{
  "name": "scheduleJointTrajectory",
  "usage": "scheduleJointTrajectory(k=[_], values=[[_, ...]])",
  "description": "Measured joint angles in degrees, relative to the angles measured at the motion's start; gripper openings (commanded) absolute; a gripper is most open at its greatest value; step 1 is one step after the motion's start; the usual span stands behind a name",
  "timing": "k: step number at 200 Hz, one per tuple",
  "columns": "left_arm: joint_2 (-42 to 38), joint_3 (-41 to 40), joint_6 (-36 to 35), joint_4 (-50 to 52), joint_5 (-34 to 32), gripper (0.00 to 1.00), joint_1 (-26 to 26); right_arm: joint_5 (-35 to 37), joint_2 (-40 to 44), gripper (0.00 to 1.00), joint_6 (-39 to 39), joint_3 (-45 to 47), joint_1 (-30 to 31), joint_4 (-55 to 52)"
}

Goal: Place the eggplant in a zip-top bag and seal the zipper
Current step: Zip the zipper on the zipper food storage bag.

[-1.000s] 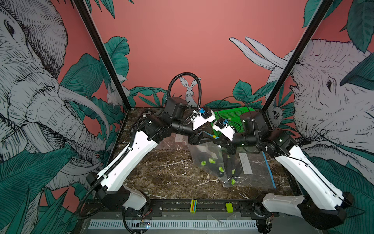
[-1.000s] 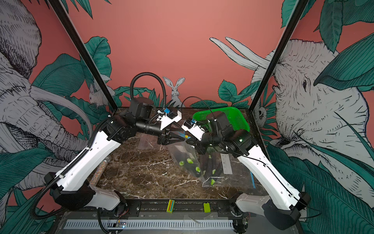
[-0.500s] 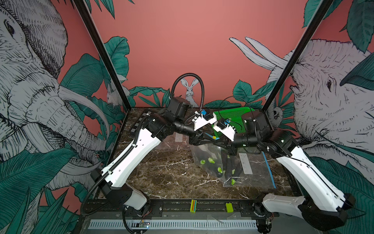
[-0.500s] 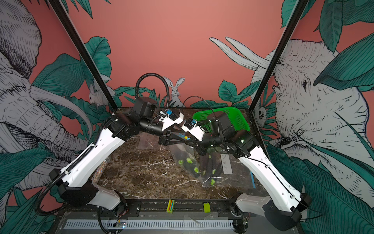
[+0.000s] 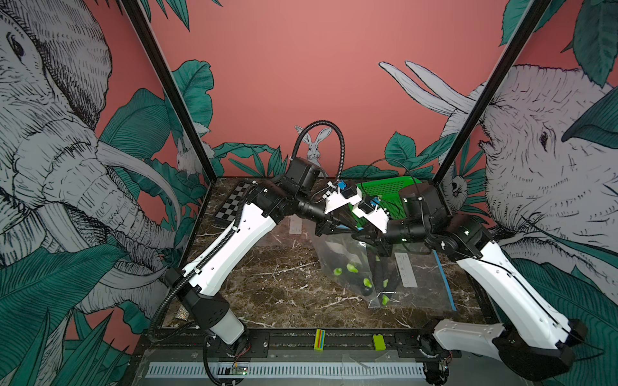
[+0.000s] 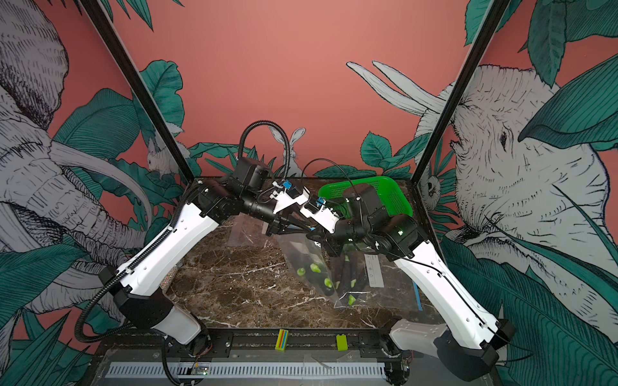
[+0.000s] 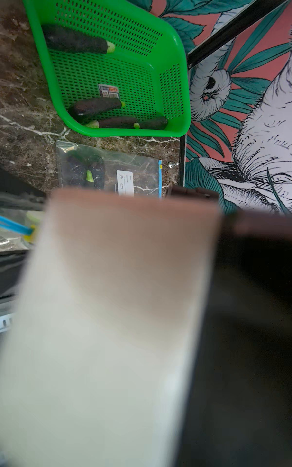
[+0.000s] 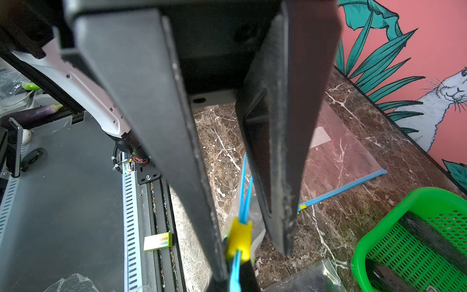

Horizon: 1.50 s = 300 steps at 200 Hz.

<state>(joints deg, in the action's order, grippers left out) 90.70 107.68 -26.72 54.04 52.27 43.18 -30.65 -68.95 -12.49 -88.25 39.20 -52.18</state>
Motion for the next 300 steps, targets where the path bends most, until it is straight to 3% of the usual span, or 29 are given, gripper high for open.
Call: scheduleJointTrajectory(k=[58, 292, 300], values=[[0.0, -0.02, -0.37, 0.31, 0.81, 0.07, 0.0, 0.2, 0.0, 0.0, -0.02, 0.0, -0.72, 0.0], [-1.31, -1.73, -2.89, 1.97, -1.38, 0.02, 0.0, -4.61, 1.88, 0.0, -1.92, 0.17, -6.54, -1.64], [-1.44, -1.73, -2.89, 1.99, -1.55, 0.01, 0.0, -4.98, 2.12, 0.07, -1.9, 0.37, -6.69, -1.49]])
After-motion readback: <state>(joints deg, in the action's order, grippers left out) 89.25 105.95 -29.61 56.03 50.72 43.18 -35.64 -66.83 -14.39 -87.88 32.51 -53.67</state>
